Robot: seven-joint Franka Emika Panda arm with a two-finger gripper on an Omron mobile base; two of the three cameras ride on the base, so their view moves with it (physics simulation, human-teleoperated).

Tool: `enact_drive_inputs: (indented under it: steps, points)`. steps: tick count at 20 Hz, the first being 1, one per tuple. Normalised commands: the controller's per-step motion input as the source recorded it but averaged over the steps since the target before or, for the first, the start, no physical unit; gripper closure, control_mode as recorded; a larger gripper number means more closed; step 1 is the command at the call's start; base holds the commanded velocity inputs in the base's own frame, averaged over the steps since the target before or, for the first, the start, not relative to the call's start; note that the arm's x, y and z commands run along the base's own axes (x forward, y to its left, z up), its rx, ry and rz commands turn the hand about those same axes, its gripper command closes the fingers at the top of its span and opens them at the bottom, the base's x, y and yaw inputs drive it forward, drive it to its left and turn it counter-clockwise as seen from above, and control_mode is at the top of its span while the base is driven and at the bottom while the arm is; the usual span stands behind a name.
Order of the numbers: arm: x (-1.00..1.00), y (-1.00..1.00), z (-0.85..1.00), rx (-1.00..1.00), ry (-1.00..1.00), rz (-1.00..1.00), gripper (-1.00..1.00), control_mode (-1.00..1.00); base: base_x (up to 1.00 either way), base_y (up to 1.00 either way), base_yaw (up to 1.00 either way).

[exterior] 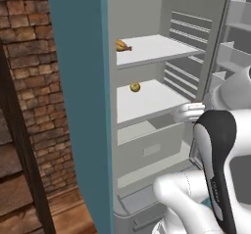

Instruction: Transport the chicken drumstick and potato to the fridge. Place the chicken drumstick on the rack containing meat and place the potato on the rack containing the vegetable, ensuring meats and vegetables are on different racks.

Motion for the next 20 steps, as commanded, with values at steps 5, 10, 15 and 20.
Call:
enact_drive_inputs:
  steps: [5,10,15,20]
  points:
    - [0.0,0.0,0.0,0.0,0.0,0.0,1.0,1.0,0.95,-0.01,0.08]
    - [0.0,0.0,0.0,0.0,0.0,0.0,1.0,1.0,0.92,-0.19,0.17]
    - [0.0,0.0,0.0,0.0,0.0,0.0,1.0,1.0,0.84,-0.15,0.19]
    - [0.18,0.0,-0.11,0.01,0.01,0.02,1.0,-1.0,0.73,-0.02,0.08]
